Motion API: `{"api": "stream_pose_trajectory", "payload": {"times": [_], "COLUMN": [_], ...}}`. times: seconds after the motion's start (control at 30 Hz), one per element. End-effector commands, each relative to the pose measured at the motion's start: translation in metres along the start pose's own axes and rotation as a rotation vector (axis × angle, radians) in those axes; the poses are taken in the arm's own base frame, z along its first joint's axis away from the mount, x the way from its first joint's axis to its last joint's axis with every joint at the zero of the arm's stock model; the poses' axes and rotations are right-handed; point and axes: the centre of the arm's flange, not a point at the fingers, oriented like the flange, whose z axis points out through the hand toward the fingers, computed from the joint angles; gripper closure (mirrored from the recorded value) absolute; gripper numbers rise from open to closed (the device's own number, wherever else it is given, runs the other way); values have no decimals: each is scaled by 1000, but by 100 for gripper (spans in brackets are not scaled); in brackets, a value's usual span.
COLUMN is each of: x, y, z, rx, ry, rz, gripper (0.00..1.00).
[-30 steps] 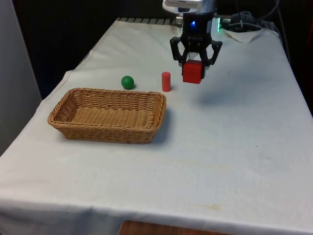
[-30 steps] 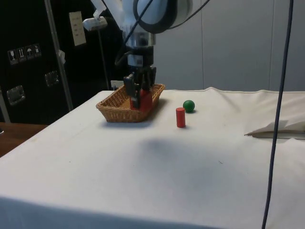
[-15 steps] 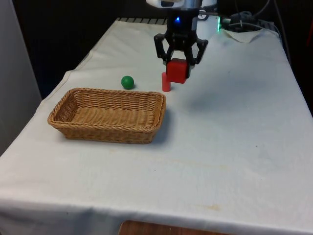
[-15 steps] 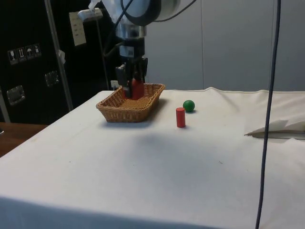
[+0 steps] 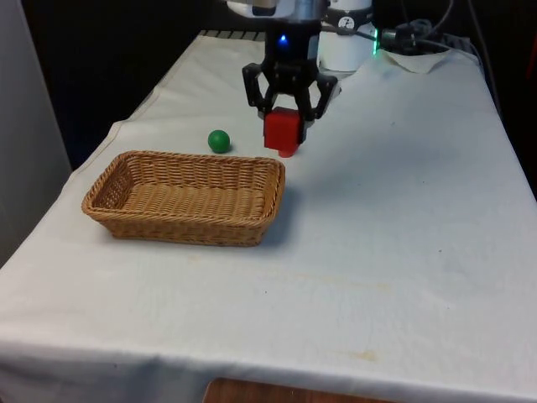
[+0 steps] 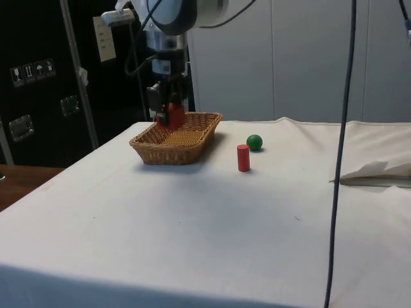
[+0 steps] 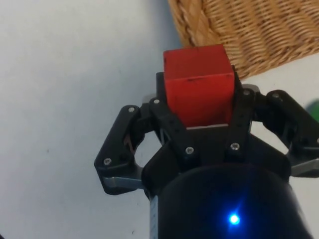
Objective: Pick up the object to the left of the cylinder and place it into the basket.
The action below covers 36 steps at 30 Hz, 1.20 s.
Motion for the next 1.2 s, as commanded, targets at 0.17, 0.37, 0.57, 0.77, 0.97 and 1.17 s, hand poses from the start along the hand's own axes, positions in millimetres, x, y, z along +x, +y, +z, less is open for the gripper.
{"api": "stream_pose_trajectory", "payload": {"times": [0.17,0.37,0.57,0.77,0.97,1.17], "x": [11,23,29,37,42,47], "y": [11,30,46,62,74,90], "z": [5,15,25,39,49,59], "rx": [-12,-22,-34,-46,-55,-64], "ry": [4,6,7,7,9,11], "rz": [2,-1,-5,-10,-10,-15], "gripper": [100,100,100,100,100,100]}}
